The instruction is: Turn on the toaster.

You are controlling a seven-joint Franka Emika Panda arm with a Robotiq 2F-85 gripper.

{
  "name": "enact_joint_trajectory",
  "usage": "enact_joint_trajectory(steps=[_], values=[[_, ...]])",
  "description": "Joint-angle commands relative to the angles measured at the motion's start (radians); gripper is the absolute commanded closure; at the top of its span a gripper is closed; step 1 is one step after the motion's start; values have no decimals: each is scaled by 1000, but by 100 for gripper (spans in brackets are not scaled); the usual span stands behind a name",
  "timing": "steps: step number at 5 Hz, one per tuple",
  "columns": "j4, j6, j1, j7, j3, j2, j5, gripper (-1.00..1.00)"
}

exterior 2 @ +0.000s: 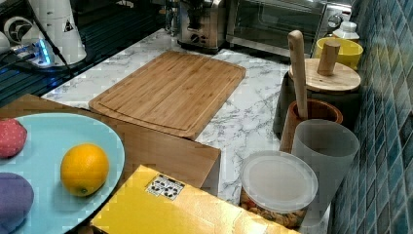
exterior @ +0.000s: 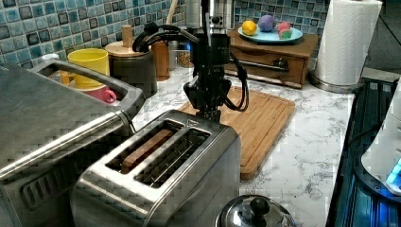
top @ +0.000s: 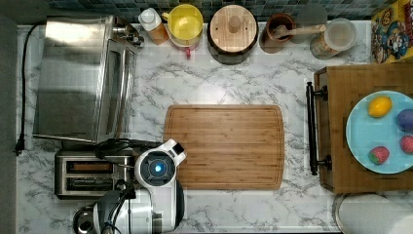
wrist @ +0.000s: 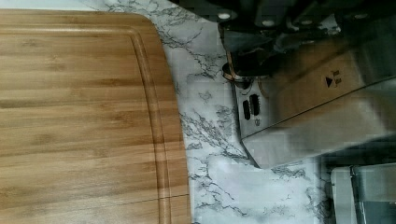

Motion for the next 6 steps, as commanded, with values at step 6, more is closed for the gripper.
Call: enact_joint_trajectory(steps=[6], values=[[-336, 153, 1, -208, 73, 169, -184, 100]])
